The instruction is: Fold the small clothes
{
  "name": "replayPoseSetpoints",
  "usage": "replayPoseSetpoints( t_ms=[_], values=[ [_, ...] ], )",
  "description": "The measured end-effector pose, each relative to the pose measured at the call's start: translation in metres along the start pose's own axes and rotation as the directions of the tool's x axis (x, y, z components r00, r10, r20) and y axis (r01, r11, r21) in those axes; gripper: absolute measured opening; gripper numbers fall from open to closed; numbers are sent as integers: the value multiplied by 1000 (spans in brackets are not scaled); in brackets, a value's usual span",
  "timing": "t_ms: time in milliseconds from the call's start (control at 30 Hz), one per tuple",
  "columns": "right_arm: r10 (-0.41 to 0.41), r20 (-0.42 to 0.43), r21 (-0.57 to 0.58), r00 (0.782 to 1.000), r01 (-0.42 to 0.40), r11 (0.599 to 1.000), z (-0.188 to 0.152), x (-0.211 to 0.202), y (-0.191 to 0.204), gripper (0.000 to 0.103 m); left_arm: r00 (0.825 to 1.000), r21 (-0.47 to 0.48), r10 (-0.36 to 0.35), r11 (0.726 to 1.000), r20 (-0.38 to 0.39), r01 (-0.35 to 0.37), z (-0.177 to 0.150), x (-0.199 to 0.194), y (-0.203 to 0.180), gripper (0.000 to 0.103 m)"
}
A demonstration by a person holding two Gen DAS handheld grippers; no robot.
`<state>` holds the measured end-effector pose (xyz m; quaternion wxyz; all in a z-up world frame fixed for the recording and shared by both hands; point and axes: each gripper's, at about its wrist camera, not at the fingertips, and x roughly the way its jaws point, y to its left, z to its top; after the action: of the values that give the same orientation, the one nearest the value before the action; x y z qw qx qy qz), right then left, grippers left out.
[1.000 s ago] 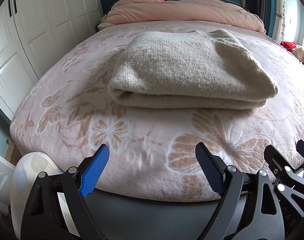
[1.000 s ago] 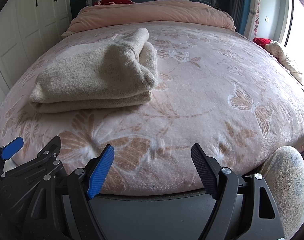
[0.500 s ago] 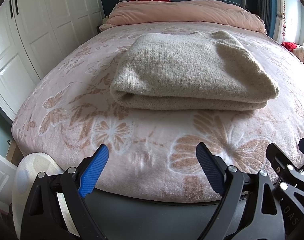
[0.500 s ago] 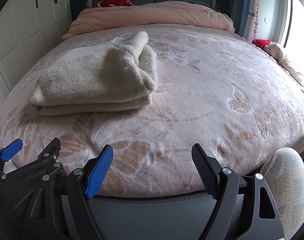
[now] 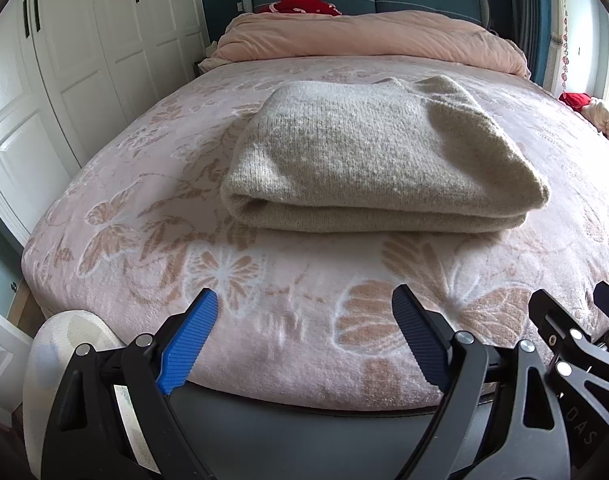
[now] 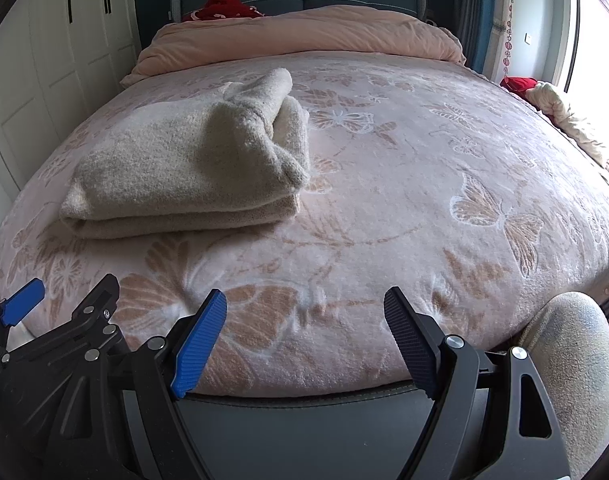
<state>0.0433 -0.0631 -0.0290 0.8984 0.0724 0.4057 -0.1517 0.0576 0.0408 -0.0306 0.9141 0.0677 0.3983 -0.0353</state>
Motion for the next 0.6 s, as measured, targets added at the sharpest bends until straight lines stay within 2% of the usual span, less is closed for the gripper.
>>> replayPoseSetpoints(
  t_ms=[600],
  values=[
    [1, 1, -8, 1000, -1, 1000, 0, 1, 1, 79, 1000, -3, 9, 1000, -11, -9, 1, 3, 1, 86]
  ],
)
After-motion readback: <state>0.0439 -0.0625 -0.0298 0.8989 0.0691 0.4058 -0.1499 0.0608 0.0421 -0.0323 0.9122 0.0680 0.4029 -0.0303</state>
